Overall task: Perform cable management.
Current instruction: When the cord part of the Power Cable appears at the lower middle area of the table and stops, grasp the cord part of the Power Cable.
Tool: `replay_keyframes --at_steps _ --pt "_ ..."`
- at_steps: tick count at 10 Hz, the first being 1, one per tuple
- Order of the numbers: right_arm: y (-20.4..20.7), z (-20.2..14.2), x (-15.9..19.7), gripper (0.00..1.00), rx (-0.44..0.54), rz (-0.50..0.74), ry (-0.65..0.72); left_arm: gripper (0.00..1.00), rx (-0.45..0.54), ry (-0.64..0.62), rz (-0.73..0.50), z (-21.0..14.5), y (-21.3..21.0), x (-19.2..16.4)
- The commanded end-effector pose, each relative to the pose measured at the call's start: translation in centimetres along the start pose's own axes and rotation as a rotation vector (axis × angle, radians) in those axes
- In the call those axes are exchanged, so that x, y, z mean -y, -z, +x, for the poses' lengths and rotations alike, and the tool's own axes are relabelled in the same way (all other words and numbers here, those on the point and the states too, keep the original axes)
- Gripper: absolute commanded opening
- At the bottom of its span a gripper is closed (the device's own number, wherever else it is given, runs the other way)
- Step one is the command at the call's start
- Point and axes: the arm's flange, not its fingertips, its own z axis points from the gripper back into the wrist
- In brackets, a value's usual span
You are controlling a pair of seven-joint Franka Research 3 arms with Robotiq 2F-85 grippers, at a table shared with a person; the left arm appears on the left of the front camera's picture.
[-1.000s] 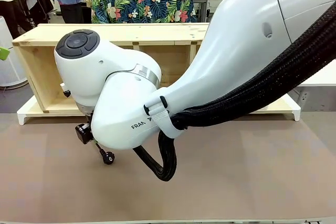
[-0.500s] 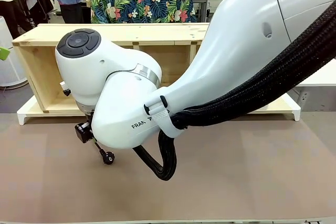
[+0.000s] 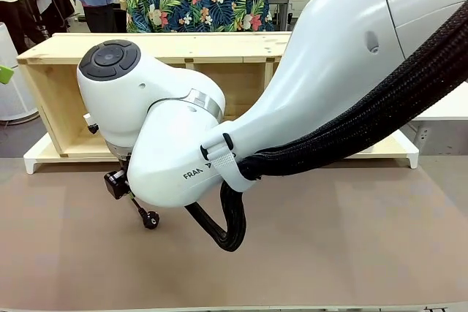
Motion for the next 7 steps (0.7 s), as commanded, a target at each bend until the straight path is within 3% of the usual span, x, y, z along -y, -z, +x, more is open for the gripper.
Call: replay_keyframes --at_steps 1,2,4,7 --pt "2.1 1.1 0.6 1.00 0.014 0.117 -0.024 1.00 0.002 0.000 0.001 0.0 0.0 0.0" --pt "4.1 2.1 0.7 1.00 0.030 0.229 -0.059 1.00 0.002 0.000 0.001 0.0 0.0 0.0" --pt "6.7 3.0 0.4 1.00 0.015 0.336 -0.069 1.00 0.002 0.000 0.001 0.0 0.0 0.0" --pt "8.8 2.9 0.1 1.00 -0.046 0.389 -0.059 1.00 0.002 0.000 0.001 0.0 0.0 0.0"
